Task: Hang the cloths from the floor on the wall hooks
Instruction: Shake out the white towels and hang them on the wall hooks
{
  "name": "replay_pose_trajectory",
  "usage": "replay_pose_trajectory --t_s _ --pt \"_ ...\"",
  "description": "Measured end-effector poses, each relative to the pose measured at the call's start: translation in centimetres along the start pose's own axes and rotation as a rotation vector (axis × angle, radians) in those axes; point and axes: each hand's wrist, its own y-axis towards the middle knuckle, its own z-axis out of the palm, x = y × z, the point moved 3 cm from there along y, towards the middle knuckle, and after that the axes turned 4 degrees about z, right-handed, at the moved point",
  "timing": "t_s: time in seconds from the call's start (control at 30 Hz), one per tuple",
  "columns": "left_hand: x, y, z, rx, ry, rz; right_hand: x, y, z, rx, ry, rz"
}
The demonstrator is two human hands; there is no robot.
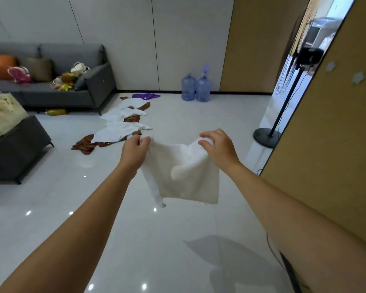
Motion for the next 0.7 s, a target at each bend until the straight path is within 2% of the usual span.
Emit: replay_pose_trajectory --t_s 0.37,0.7 --pt "-4.0 9.7 0.5 -0.095 0.056 0.042 -0.8 11.1 -1.5 -0.063 -0.038 -0.087" --pt "-7.7 23.0 7.5 -0.205 0.059 0.024 -4.1 27.8 -1.8 -0.019 -0.004 -0.167"
